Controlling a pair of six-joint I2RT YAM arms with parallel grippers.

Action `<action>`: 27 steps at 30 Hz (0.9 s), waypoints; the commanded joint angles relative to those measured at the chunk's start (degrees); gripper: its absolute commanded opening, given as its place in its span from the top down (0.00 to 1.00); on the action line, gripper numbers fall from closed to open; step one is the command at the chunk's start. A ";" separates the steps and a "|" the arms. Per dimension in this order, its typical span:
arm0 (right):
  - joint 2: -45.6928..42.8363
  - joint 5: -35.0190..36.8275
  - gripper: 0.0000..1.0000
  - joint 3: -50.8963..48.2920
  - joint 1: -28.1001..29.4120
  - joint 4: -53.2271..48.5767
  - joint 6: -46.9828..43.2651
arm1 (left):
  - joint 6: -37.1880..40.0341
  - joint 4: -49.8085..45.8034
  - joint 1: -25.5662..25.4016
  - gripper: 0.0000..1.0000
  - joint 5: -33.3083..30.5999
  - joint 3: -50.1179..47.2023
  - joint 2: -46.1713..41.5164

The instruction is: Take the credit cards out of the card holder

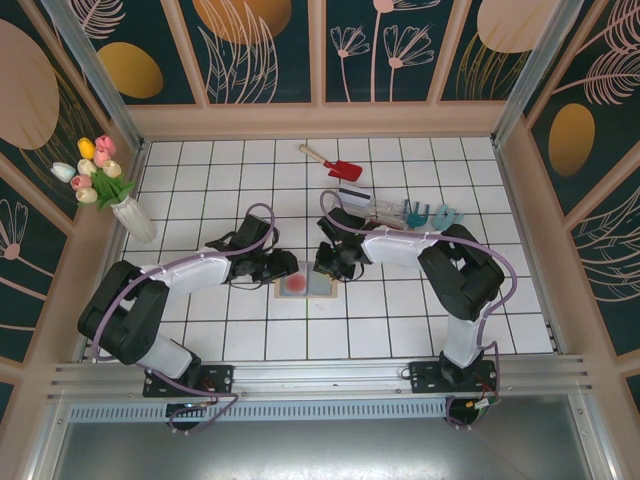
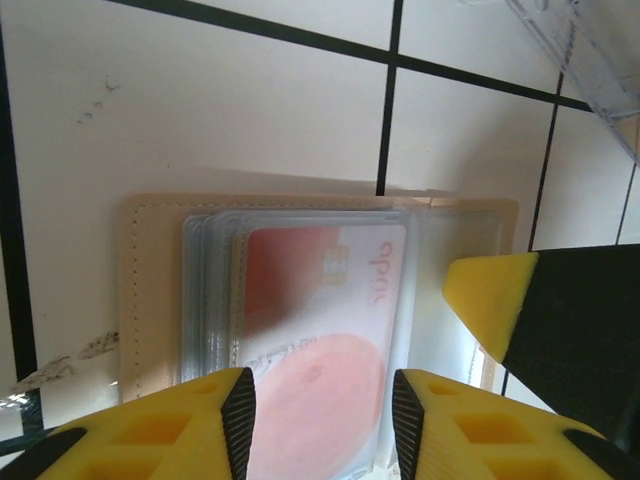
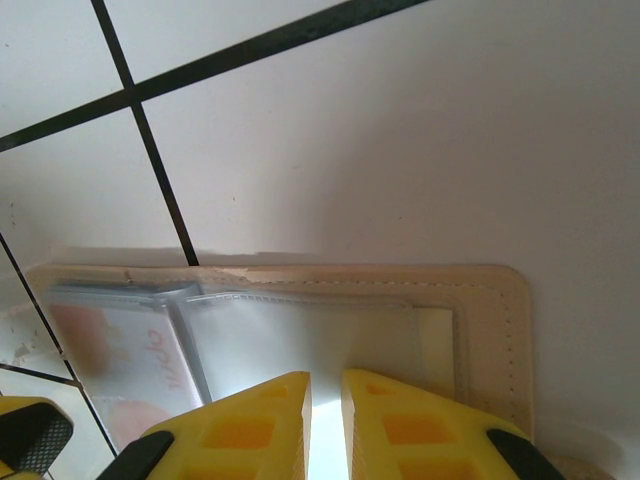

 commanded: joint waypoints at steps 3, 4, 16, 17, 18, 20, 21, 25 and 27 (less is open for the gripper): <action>2.07 -0.68 0.82 0.13 0.53 -1.86 -0.57 | 0.27 -1.03 -0.04 0.54 -0.34 0.81 1.92; 2.03 -0.72 0.82 0.03 0.53 -1.80 -0.55 | 0.35 -1.26 -0.01 0.53 -0.64 0.89 2.10; 1.91 -1.20 0.83 -0.17 0.53 -1.25 -0.36 | 0.63 0.12 -0.04 0.63 2.41 0.97 0.62; 1.80 -1.29 0.83 -0.19 0.53 -1.15 -0.36 | 0.71 -0.04 0.00 0.63 2.42 0.98 0.31; 1.88 -1.29 0.83 -0.11 0.49 -1.22 -0.39 | 0.69 -0.04 -0.03 0.63 2.43 0.98 0.04; 1.82 -1.29 0.83 -0.14 0.53 -1.07 -0.37 | 0.90 0.03 -0.04 0.63 2.87 0.87 -0.23; 1.81 -1.33 0.83 -0.17 0.53 -1.07 -0.34 | 0.79 0.45 0.00 0.63 3.38 0.74 -0.24; 1.55 -1.38 0.83 -0.25 0.51 -1.07 -0.36 | 0.23 3.18 0.03 0.63 6.50 0.02 -0.49; 0.99 -1.45 0.83 -0.49 0.38 -0.66 -0.23 | 0.03 4.12 -0.03 0.63 7.64 -0.16 -0.73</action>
